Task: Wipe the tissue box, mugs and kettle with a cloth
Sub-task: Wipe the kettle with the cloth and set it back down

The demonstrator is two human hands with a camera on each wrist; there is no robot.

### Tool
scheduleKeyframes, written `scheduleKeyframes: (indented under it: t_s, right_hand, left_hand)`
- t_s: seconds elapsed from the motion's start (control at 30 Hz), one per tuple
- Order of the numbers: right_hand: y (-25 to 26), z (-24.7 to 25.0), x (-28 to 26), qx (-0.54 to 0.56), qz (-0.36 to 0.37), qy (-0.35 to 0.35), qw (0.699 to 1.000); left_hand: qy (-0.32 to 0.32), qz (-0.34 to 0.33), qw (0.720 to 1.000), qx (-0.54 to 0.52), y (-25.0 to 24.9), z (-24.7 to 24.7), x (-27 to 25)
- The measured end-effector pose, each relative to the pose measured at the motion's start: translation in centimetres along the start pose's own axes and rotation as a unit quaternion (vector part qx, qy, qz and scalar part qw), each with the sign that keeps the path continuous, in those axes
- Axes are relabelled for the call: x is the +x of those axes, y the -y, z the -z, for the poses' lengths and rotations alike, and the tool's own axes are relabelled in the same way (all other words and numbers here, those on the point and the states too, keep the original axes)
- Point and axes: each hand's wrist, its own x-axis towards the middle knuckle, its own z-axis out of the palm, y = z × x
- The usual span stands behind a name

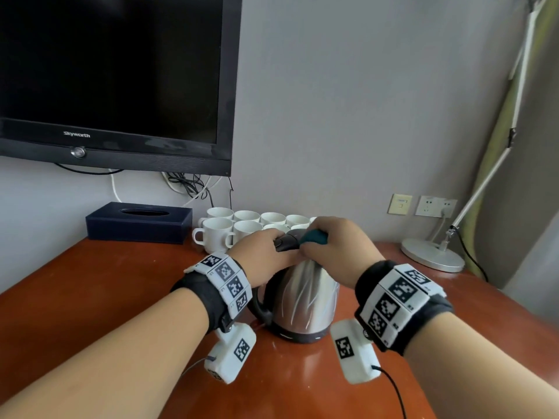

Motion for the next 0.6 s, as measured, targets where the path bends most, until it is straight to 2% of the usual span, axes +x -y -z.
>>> scheduleKeyframes:
  t_s: [0.3,0.43,0.6]
  right_hand:
    - [-3.5,1.2,-0.4,0.098,-0.101,-0.083,0.987]
    - [-3.0,0.5,0.0,0.070,-0.063,-0.088,0.992]
    - [-0.6,-1.4,0.7,0.008,0.027,-0.047,0.998]
  left_hand:
    - [-0.027,-0.003,1.000,-0.001,1.5,-0.3,0.4]
    - [-0.025,-0.004,1.000,0.000,1.4,-0.2,0.5]
    - [-0.015,-0.011,1.000,0.006,1.2,-0.3,0.6]
